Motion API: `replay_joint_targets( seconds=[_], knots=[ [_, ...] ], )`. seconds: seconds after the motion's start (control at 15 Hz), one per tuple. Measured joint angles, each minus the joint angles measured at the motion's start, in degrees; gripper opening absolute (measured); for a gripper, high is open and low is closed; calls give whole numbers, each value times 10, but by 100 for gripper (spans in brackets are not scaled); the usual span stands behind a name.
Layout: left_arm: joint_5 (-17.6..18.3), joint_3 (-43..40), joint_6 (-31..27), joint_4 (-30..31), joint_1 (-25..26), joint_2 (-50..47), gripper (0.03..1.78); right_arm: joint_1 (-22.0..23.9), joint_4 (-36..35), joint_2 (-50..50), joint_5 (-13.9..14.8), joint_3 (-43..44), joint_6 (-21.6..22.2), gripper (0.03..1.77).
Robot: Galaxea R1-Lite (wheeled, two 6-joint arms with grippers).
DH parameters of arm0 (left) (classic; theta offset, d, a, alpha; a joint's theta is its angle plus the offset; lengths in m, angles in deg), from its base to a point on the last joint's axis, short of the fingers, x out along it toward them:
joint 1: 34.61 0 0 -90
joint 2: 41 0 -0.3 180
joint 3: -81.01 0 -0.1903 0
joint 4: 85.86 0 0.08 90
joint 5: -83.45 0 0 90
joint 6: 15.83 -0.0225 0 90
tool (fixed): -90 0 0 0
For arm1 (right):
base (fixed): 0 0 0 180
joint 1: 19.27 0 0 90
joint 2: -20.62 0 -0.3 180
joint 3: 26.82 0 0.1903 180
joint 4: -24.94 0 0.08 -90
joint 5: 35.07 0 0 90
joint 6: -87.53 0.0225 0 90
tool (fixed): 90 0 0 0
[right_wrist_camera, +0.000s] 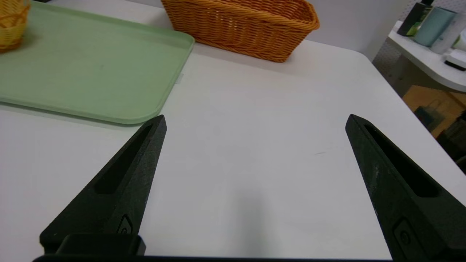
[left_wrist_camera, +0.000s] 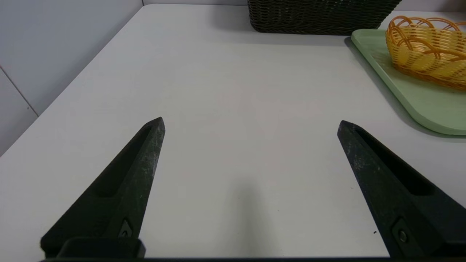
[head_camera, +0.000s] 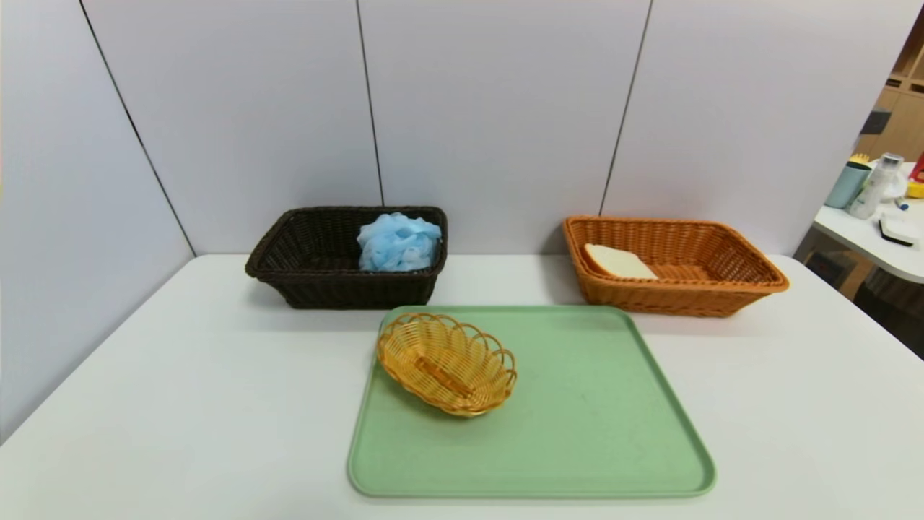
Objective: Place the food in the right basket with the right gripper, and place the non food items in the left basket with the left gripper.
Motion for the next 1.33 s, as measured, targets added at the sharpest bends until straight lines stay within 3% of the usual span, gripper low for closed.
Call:
replay_joint_targets(
  seconds=[0.2,0.4,0.67,1.33],
  knots=[
    [0,0,0,-1,0,0,169,-1,56,0,-4,8,26,169],
    [1,0,-1,-1,0,0,169,-1,60,0,8,12,75,169],
    [-2,0,9,0,0,0,169,-1,55,0,20,12,107,169],
    [-7,0,26,1,-1,0,169,-1,52,0,21,10,112,169]
  ],
)
